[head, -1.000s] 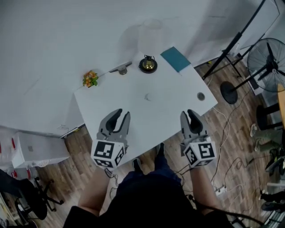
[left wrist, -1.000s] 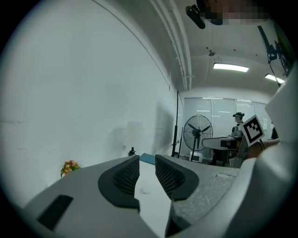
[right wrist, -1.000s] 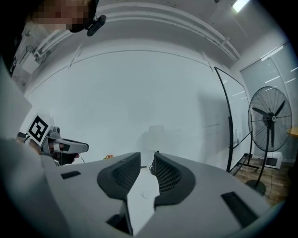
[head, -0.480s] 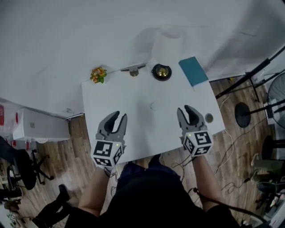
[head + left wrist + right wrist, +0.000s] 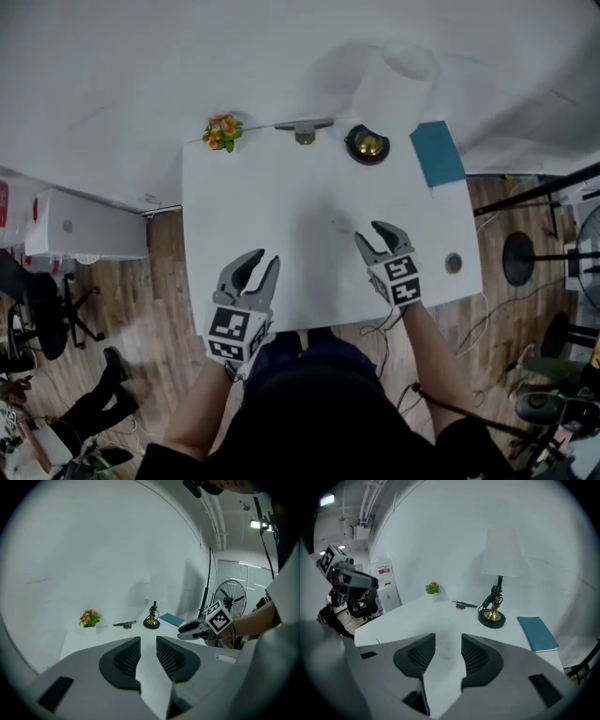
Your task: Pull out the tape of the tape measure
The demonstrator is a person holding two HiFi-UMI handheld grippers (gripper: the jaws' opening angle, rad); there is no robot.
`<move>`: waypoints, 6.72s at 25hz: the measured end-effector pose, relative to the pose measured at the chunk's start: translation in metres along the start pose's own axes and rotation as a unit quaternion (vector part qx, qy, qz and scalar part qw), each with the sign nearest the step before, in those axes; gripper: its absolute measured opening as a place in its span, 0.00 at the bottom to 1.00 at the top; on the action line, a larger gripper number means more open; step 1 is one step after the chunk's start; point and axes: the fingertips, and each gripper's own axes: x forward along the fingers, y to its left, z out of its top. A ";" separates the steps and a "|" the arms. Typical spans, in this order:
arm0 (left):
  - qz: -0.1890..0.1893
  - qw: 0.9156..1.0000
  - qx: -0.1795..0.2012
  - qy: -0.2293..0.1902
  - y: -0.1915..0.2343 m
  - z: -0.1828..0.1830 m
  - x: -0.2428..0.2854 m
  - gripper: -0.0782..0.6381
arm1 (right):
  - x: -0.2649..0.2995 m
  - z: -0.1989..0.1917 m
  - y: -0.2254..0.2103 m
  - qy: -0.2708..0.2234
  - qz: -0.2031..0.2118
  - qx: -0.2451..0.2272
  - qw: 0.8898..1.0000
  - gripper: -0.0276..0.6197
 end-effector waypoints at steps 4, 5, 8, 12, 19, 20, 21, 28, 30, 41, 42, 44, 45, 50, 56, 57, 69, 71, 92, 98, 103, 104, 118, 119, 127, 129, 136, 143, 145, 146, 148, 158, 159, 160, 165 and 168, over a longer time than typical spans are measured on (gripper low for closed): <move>0.005 1.000 -0.022 0.019 0.016 -0.018 -0.001 0.24 | 0.036 -0.021 0.004 0.056 0.023 -0.026 0.998 0.34; 0.007 0.999 -0.024 0.022 0.020 -0.022 -0.003 0.24 | 0.045 -0.026 0.005 0.069 0.030 -0.028 0.997 0.34; 0.016 0.999 -0.034 0.027 0.033 -0.035 -0.007 0.24 | 0.068 -0.042 0.006 0.105 0.045 -0.034 0.993 0.36; 0.025 0.998 -0.047 0.034 0.048 -0.044 -0.013 0.24 | 0.092 -0.054 0.009 0.139 0.054 -0.057 0.987 0.41; 0.035 0.997 -0.057 0.028 0.063 -0.050 -0.025 0.24 | 0.115 -0.062 0.011 0.178 0.067 -0.053 0.980 0.45; 0.035 0.997 -0.057 0.028 0.063 -0.050 -0.026 0.24 | 0.118 -0.064 0.010 0.181 0.067 -0.048 0.980 0.45; 0.035 0.997 -0.057 0.027 0.063 -0.050 -0.028 0.24 | 0.121 -0.065 0.010 0.183 0.067 -0.045 0.980 0.45; 0.028 0.998 -0.054 0.024 0.060 -0.046 -0.037 0.24 | 0.116 -0.063 0.015 0.187 0.061 -0.056 0.979 0.38; 0.027 0.998 -0.050 0.021 0.059 -0.043 -0.039 0.24 | 0.112 -0.057 0.017 0.174 0.055 -0.049 0.982 0.38; 0.002 0.999 -0.016 -0.033 0.058 0.011 -0.048 0.23 | 0.035 0.079 0.069 -0.034 0.071 0.015 0.997 0.38; 0.000 0.999 -0.012 -0.039 0.056 0.018 -0.049 0.23 | 0.025 0.092 0.076 -0.053 0.075 0.015 0.996 0.38; -0.008 0.999 0.001 -0.054 0.052 0.035 -0.051 0.23 | 0.007 0.117 0.089 -0.084 0.082 0.008 0.993 0.38; -0.014 0.998 0.012 -0.063 0.049 0.044 -0.052 0.23 | -0.002 0.129 0.095 -0.099 0.086 0.002 0.991 0.38; -0.054 0.991 0.081 -0.095 0.023 0.083 -0.062 0.23 | -0.044 0.176 0.121 -0.158 0.101 -0.045 0.981 0.38; -0.081 0.973 0.155 -0.148 -0.003 0.133 -0.083 0.23 | -0.091 0.230 0.148 -0.221 0.093 -0.110 0.965 0.38; -0.082 0.969 0.172 -0.159 -0.008 0.142 -0.087 0.23 | -0.100 0.237 0.151 -0.227 0.087 -0.119 0.963 0.38; -0.050 0.906 0.393 -0.148 -0.030 0.169 -0.105 0.23 | -0.145 0.269 0.172 -0.253 0.025 -0.229 0.940 0.38; -0.053 0.908 0.388 -0.148 -0.030 0.168 -0.103 0.23 | -0.143 0.267 0.177 -0.255 0.031 -0.237 0.937 0.38; -0.052 0.912 0.387 -0.128 -0.023 0.151 -0.100 0.12 | -0.127 0.259 0.190 -0.248 0.033 -0.287 0.925 0.38; -0.036 0.916 0.380 -0.124 -0.006 0.150 -0.103 0.12 | -0.121 0.255 0.178 -0.231 0.037 -0.254 0.939 0.38; -0.033 0.915 0.384 -0.119 -0.002 0.149 -0.105 0.12 | -0.119 0.255 0.181 -0.230 0.036 -0.259 0.937 0.38; -0.030 0.915 0.384 -0.120 0.000 0.149 -0.106 0.12 | -0.119 0.256 0.181 -0.232 0.035 -0.258 0.937 0.38; 0.023 0.926 0.355 -0.131 0.037 0.155 -0.123 0.12 | -0.130 0.250 0.144 -0.209 -0.011 -0.208 0.956 0.38; 0.027 0.926 0.352 -0.131 0.039 0.155 -0.124 0.12 | -0.131 0.249 0.141 -0.208 -0.015 -0.205 0.956 0.38; 0.049 0.929 0.333 -0.157 0.065 0.160 -0.140 0.12 | -0.135 0.247 0.126 -0.202 -0.029 -0.199 0.958 0.38; 0.052 0.929 0.336 -0.147 0.068 0.157 -0.140 0.12 | -0.135 0.247 0.127 -0.201 -0.027 -0.204 0.958 0.38; 0.077 0.932 0.320 -0.149 0.087 0.154 -0.150 0.12 | -0.134 0.244 0.121 -0.199 -0.036 -0.197 0.959 0.38; 0.103 0.941 0.293 -0.131 0.109 0.144 -0.162 0.12 | -0.137 0.239 0.110 -0.190 -0.046 -0.195 0.961 0.38; 0.104 0.940 0.299 -0.128 0.110 0.142 -0.163 0.12 | -0.136 0.238 0.110 -0.187 -0.051 -0.200 0.961 0.38; 0.105 0.938 0.303 -0.130 0.110 0.143 -0.163 0.12 | -0.135 0.237 0.110 -0.185 -0.054 -0.201 0.960 0.38; 0.109 0.937 0.304 -0.133 0.114 0.143 -0.164 0.12 | -0.134 0.236 0.108 -0.183 -0.060 -0.198 0.961 0.38; 0.140 0.948 0.266 -0.101 0.141 0.126 -0.180 0.12 | -0.142 0.230 0.088 -0.177 -0.077 -0.182 0.964 0.38; 0.140 0.949 0.265 -0.099 0.142 0.125 -0.181 0.12 | -0.142 0.230 0.088 -0.177 -0.076 -0.185 0.964 0.38; 0.141 0.949 0.266 -0.098 0.143 0.123 -0.181 0.12 | -0.142 0.229 0.089 -0.176 -0.075 -0.188 0.963 0.38; 0.161 0.947 0.262 -0.089 0.156 0.118 -0.186 0.12 | -0.143 0.225 0.084 -0.173 -0.085 -0.178 0.965 0.38; 0.171 0.950 0.247 -0.085 0.166 0.115 -0.192 0.12 | -0.147 0.222 0.074 -0.172 -0.091 -0.167 0.967 0.38</move>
